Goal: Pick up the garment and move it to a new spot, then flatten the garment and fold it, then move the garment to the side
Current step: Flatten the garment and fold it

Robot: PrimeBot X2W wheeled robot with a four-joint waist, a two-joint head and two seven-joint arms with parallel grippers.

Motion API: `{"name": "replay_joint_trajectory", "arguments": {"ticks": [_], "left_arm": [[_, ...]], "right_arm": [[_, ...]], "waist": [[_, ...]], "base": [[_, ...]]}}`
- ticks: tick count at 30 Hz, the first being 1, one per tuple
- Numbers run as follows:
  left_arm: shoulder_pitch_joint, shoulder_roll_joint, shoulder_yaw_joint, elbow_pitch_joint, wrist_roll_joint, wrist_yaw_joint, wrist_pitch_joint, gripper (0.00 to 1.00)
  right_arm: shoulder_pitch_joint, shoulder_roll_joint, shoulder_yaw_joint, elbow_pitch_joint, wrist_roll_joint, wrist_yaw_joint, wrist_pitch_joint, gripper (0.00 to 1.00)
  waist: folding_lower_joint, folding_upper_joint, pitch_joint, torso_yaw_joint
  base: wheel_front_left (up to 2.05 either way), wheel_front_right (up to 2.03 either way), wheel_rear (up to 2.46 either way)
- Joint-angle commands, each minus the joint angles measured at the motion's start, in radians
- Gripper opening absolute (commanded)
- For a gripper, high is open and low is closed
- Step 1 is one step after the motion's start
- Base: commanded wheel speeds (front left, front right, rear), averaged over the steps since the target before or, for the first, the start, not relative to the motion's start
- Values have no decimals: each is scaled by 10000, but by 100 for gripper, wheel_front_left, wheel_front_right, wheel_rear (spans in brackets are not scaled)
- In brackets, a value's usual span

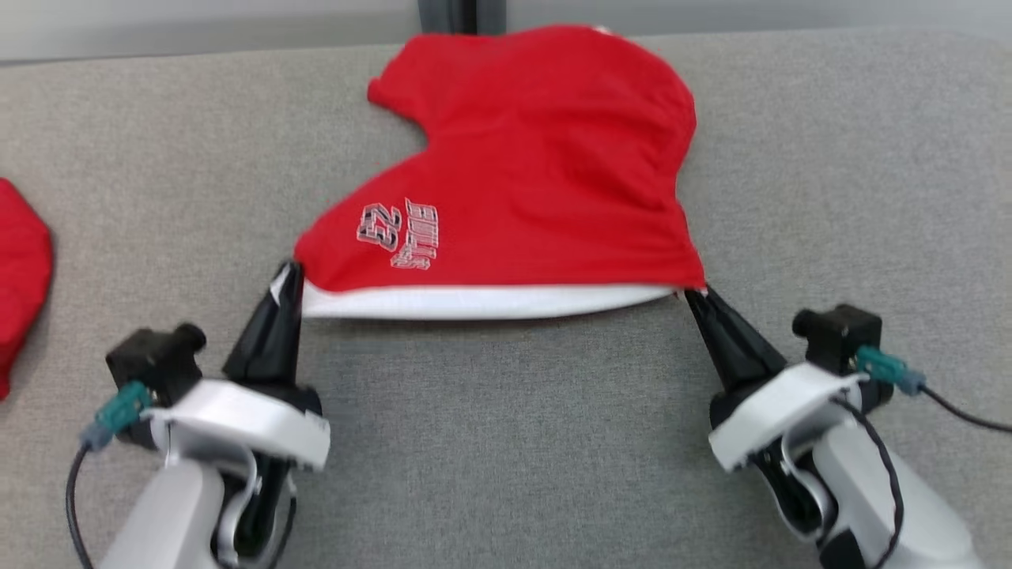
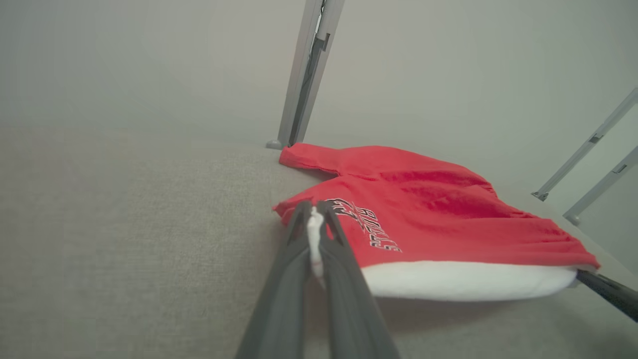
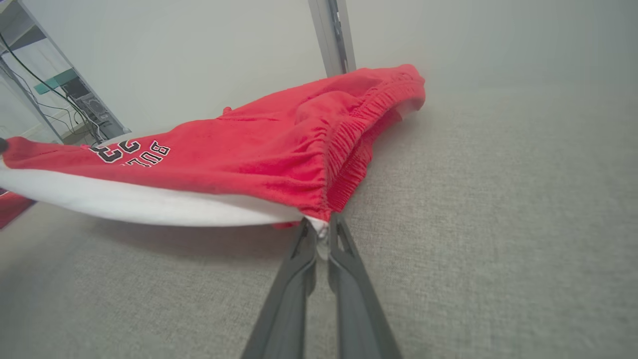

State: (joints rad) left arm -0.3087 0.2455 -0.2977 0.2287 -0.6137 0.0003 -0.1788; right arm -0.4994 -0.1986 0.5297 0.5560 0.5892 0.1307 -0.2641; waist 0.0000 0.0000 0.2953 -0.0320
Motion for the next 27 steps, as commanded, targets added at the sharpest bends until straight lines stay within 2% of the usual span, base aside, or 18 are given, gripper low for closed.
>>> {"name": "replay_joint_trajectory", "arguments": {"ticks": [1, 9, 17, 22, 27], "left_arm": [[368, 115, 12, -303, -40, 129, 141, 0], [3462, 529, -104, -3660, -351, 1544, 1765, 0], [5193, 848, 81, -5808, -480, 2665, 2727, 0], [5332, 1180, 287, -6480, -402, 2881, 2991, 0], [4786, 1515, 519, -6474, -426, 2685, 3188, 0]], "right_arm": [[307, -135, -79, -131, 9, 3, -7, 0], [3068, -111, -1324, -1832, -126, 1, 257, 0], [5727, 476, -2597, -4375, -902, 3, 1906, 0], [6488, 879, -3016, -5897, -1443, 3, 2979, 0], [6372, 1142, -3267, -6514, -1555, 3, 3539, 0]], "waist": [[0, 0, -267, -11], [0, 0, -1171, 78], [0, 0, -1476, 56], [0, 0, -1380, -194], [0, 0, -1208, -494]], "base": [[0, 0, 0], [0, 0, 0], [0, 0, 0], [0, 0, 0], [0, 0, 0]]}}
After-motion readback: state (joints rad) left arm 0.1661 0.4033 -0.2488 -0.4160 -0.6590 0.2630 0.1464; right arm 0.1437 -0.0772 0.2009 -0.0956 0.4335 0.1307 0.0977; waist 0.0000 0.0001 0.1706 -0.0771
